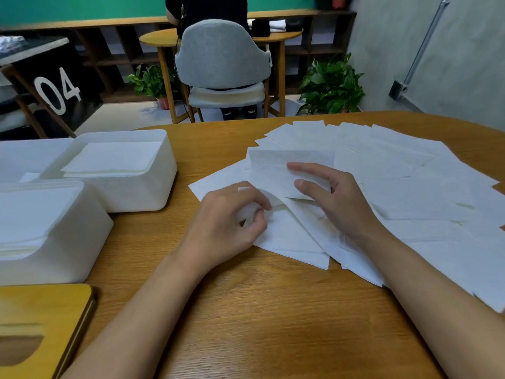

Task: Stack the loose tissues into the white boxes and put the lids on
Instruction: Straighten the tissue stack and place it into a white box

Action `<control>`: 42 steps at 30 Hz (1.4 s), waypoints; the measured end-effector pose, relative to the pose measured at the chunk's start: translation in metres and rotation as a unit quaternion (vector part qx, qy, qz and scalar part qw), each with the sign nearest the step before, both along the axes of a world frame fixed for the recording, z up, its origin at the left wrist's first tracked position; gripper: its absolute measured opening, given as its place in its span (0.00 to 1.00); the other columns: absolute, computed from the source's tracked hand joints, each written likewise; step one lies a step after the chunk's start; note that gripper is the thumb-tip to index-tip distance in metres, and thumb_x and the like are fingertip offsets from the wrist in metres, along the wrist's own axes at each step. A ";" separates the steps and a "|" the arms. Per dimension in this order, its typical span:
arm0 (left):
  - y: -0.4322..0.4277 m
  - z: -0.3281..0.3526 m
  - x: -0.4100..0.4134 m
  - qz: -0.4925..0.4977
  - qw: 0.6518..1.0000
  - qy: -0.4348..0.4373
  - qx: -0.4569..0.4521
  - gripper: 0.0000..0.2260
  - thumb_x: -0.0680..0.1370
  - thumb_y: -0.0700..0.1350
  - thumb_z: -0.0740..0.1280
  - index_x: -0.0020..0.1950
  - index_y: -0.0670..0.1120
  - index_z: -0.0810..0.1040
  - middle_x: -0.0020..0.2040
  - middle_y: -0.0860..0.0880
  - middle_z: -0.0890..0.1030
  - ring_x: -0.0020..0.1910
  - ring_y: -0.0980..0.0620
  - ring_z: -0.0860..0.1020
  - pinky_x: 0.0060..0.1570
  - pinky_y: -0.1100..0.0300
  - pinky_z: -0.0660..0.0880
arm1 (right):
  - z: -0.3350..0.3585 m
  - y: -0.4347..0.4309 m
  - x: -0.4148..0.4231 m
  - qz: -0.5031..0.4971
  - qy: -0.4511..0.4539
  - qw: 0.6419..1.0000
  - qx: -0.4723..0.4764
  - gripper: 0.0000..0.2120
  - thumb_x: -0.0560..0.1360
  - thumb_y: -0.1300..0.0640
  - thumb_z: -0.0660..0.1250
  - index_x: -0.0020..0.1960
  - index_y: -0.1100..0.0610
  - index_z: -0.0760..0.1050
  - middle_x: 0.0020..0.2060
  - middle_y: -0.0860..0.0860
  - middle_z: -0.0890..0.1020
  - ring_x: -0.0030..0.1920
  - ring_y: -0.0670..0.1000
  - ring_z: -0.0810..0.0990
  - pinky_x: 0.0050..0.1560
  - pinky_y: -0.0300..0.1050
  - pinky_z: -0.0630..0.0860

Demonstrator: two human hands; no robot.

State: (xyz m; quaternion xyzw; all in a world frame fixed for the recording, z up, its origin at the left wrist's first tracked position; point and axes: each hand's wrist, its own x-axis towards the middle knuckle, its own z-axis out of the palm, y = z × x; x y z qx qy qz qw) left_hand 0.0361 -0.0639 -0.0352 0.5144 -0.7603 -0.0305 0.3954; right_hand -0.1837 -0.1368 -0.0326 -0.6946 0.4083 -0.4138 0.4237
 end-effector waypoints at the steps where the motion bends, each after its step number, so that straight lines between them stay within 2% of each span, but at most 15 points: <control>1: 0.000 0.002 -0.001 -0.003 0.999 0.031 -0.014 0.06 0.73 0.36 0.72 0.46 0.46 0.84 0.44 0.55 0.83 0.45 0.55 0.82 0.47 0.58 0.77 | 0.001 0.001 0.000 0.007 0.003 1.000 -0.009 0.14 0.81 0.55 0.72 0.66 0.46 0.83 0.65 0.38 0.82 0.69 0.35 0.74 0.75 0.43 0.68; 5: 0.005 0.011 -0.004 -0.001 0.982 0.188 0.014 0.10 0.72 0.31 0.71 0.43 0.47 0.83 0.41 0.55 0.83 0.42 0.55 0.80 0.43 0.62 0.72 | 0.004 0.005 0.000 0.037 0.005 0.999 -0.018 0.19 0.77 0.44 0.72 0.67 0.46 0.82 0.65 0.37 0.82 0.69 0.37 0.75 0.74 0.46 0.70; 7: 0.007 0.013 -0.002 -0.004 0.959 0.281 0.049 0.10 0.72 0.32 0.72 0.43 0.48 0.83 0.41 0.51 0.82 0.39 0.48 0.77 0.39 0.57 0.71 | 0.005 0.008 0.001 0.056 -0.006 0.998 -0.006 0.22 0.74 0.39 0.72 0.66 0.45 0.82 0.65 0.37 0.82 0.69 0.38 0.76 0.72 0.48 0.72; 9: 0.007 0.015 0.000 -0.010 0.935 0.348 0.065 0.09 0.72 0.35 0.73 0.44 0.49 0.84 0.44 0.43 0.82 0.41 0.34 0.75 0.37 0.50 0.71 | 0.005 0.010 0.003 0.074 -0.028 0.997 0.013 0.22 0.74 0.40 0.74 0.65 0.47 0.83 0.63 0.40 0.84 0.67 0.41 0.79 0.69 0.47 0.75; 11: 0.007 0.018 0.000 -0.014 0.918 0.387 0.088 0.09 0.74 0.35 0.75 0.48 0.49 0.86 0.47 0.45 0.85 0.46 0.38 0.80 0.42 0.50 0.76 | 0.005 0.013 0.005 0.082 -0.059 0.994 0.037 0.17 0.76 0.47 0.76 0.62 0.50 0.84 0.58 0.44 0.87 0.60 0.47 0.85 0.60 0.45 0.80; 13: 0.005 0.017 0.000 -0.004 0.917 0.382 0.118 0.09 0.77 0.35 0.75 0.52 0.48 0.87 0.51 0.52 0.87 0.49 0.52 0.83 0.46 0.59 0.79 | 0.004 0.014 0.007 0.059 -0.066 0.995 0.043 0.14 0.75 0.51 0.76 0.59 0.51 0.85 0.52 0.46 0.88 0.54 0.49 0.87 0.54 0.46 0.82; 15: 0.002 0.014 0.000 0.016 0.926 0.354 0.132 0.08 0.78 0.37 0.75 0.54 0.48 0.88 0.50 0.55 0.87 0.46 0.60 0.82 0.43 0.67 0.75 | 0.003 0.013 0.007 0.035 -0.069 0.996 0.051 0.11 0.75 0.54 0.76 0.58 0.51 0.86 0.50 0.46 0.89 0.52 0.48 0.88 0.53 0.46 0.83; 23: -0.002 0.008 0.000 0.006 0.931 0.333 0.150 0.07 0.78 0.39 0.76 0.53 0.49 0.89 0.52 0.56 0.88 0.53 0.57 0.84 0.48 0.65 0.77 | 0.004 0.019 0.011 0.054 -0.054 0.996 0.043 0.11 0.77 0.54 0.74 0.59 0.46 0.82 0.51 0.40 0.88 0.52 0.42 0.86 0.48 0.34 0.80; 27: -0.004 0.006 0.001 0.006 0.932 0.323 0.168 0.06 0.78 0.40 0.76 0.52 0.50 0.89 0.52 0.57 0.87 0.53 0.57 0.83 0.49 0.64 0.77 | 0.002 0.018 0.012 0.049 -0.047 0.997 0.039 0.11 0.80 0.55 0.72 0.61 0.46 0.82 0.53 0.40 0.87 0.54 0.42 0.86 0.50 0.35 0.79; 30: -0.006 0.003 -0.001 0.028 0.936 0.313 0.160 0.08 0.78 0.42 0.76 0.54 0.53 0.88 0.55 0.58 0.86 0.54 0.56 0.82 0.50 0.59 0.78 | 0.002 0.017 0.012 0.043 -0.047 0.998 -0.001 0.16 0.81 0.61 0.71 0.66 0.46 0.80 0.60 0.40 0.84 0.62 0.44 0.82 0.62 0.46 0.80; 33: -0.007 0.002 -0.001 0.072 0.938 0.304 0.153 0.17 0.78 0.50 0.76 0.66 0.59 0.80 0.63 0.60 0.80 0.59 0.63 0.78 0.49 0.68 0.76 | 0.004 0.014 0.010 0.030 -0.041 0.998 -0.047 0.27 0.80 0.62 0.72 0.74 0.45 0.71 0.70 0.38 0.75 0.70 0.43 0.76 0.71 0.53 0.75; 35: -0.004 0.008 -0.003 0.068 0.921 0.334 0.189 0.20 0.79 0.52 0.74 0.70 0.60 0.75 0.63 0.61 0.78 0.59 0.71 0.76 0.50 0.75 0.73 | 0.005 0.013 0.009 0.029 -0.053 0.996 -0.059 0.32 0.79 0.62 0.73 0.77 0.44 0.64 0.73 0.36 0.70 0.72 0.44 0.74 0.71 0.52 0.76; 37: -0.001 0.011 -0.006 0.031 0.892 0.395 0.216 0.20 0.80 0.48 0.74 0.71 0.58 0.75 0.58 0.56 0.84 0.55 0.65 0.82 0.48 0.69 0.78 | 0.005 0.013 0.008 0.030 -0.075 0.995 -0.055 0.33 0.79 0.64 0.73 0.77 0.46 0.62 0.73 0.38 0.69 0.67 0.44 0.78 0.64 0.45 0.80; 39: -0.001 0.012 -0.007 0.015 0.878 0.429 0.209 0.20 0.81 0.41 0.73 0.70 0.54 0.76 0.55 0.51 0.87 0.49 0.53 0.87 0.43 0.58 0.83 | 0.006 0.013 0.007 0.038 -0.083 0.995 -0.050 0.30 0.79 0.65 0.73 0.73 0.46 0.66 0.70 0.43 0.73 0.63 0.49 0.81 0.60 0.45 0.81; 42: -0.004 0.005 -0.007 0.036 0.907 0.386 0.166 0.20 0.80 0.40 0.74 0.69 0.53 0.75 0.52 0.55 0.86 0.48 0.54 0.86 0.41 0.60 0.81 | 0.006 0.008 0.003 0.059 -0.023 0.997 -0.054 0.14 0.79 0.67 0.72 0.59 0.51 0.83 0.57 0.43 0.85 0.59 0.46 0.83 0.61 0.40 0.77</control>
